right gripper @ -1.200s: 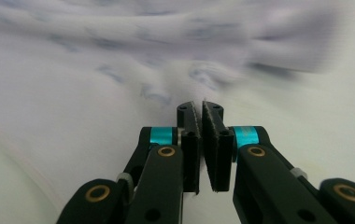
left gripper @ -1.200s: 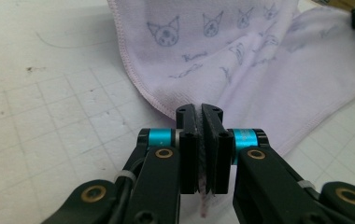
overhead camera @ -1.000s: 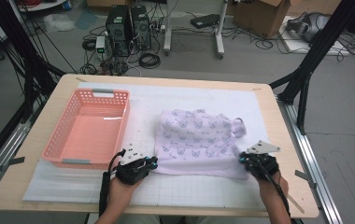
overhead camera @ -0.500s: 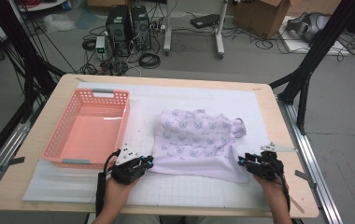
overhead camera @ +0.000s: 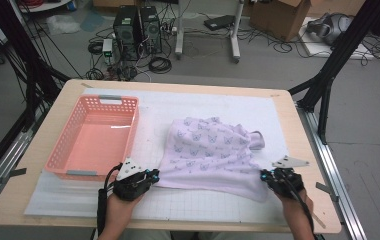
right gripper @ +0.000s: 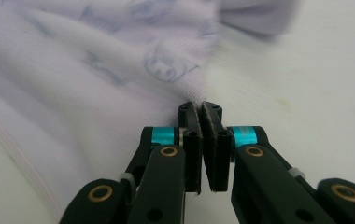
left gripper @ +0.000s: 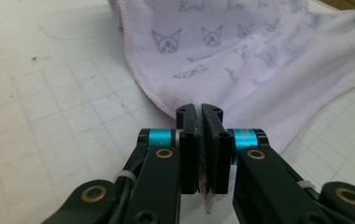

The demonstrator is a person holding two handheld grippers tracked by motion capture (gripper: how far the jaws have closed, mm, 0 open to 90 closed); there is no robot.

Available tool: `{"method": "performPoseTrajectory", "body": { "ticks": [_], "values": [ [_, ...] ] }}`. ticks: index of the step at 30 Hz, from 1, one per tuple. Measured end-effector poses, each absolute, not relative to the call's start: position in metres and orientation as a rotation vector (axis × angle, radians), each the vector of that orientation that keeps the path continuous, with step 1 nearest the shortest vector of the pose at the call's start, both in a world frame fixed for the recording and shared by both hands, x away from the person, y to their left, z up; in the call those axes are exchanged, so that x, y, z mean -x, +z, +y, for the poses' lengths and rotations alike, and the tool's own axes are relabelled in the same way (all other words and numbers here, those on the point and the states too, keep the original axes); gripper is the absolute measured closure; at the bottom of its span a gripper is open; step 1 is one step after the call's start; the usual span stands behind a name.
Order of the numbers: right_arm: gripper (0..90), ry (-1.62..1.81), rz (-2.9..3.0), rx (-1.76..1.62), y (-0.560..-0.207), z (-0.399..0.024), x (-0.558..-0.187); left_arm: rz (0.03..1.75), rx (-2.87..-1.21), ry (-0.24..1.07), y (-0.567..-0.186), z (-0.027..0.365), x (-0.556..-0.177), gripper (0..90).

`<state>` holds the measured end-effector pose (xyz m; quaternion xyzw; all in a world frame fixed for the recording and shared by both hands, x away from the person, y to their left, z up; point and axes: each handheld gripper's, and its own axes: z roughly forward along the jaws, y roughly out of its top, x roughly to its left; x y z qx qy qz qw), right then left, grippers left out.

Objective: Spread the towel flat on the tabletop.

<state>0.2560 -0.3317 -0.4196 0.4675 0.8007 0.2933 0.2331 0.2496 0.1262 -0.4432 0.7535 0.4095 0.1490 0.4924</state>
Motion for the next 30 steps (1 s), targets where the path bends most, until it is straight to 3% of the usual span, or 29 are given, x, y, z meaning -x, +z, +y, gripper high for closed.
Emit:
{"method": "performPoseTrajectory", "body": {
  "ticks": [8,9,10,11,13,19,21,23,25,26,27,30],
  "values": [
    [84.8,0.800,2.323,-1.348,-0.402,-0.362,-0.221,0.830,-1.858,0.208,-0.435,0.113,-0.221,83.8],
    [80.7,0.803,2.307,-1.360,-0.400,-0.365,-0.221,0.830,-1.858,0.208,-0.435,0.113,-0.221,79.4],
    [69.1,0.814,2.274,-1.372,-0.398,-0.368,-0.221,0.814,-1.863,0.201,-0.435,0.112,-0.221,68.0],
    [66.0,0.849,2.232,-1.399,-0.397,-0.371,-0.224,0.836,-1.843,0.225,-0.435,0.112,-0.226,56.1],
    [60.8,0.886,2.190,-1.403,-0.399,-0.371,-0.231,0.852,-1.833,0.237,-0.435,0.113,-0.231,46.3],
    [53.7,1.005,2.154,-1.395,-0.411,-0.350,-0.268,0.925,-1.846,0.297,-0.436,0.105,-0.273,41.6],
    [50.4,1.143,2.122,-1.412,-0.416,-0.332,-0.296,0.984,-1.850,0.298,-0.439,0.097,-0.299,39.6],
    [50.2,1.147,2.126,-1.414,-0.418,-0.326,-0.303,1.017,-1.853,0.304,-0.441,0.094,-0.308,35.7],
    [62.4,1.024,2.169,-1.412,-0.426,-0.311,-0.320,1.056,-1.858,0.331,-0.444,0.091,-0.321,35.6],
    [75.5,1.002,2.198,-1.390,-0.427,-0.309,-0.322,1.076,-1.837,0.332,-0.444,0.091,-0.325,36.2],
    [75.5,1.002,2.198,-1.390,-0.427,-0.309,-0.322,1.088,-1.842,0.315,-0.445,0.090,-0.329,36.2],
    [82.1,1.032,2.230,-1.325,-0.424,-0.310,-0.313,1.061,-1.945,0.282,-0.451,0.079,-0.334,48.3]
  ]
}}
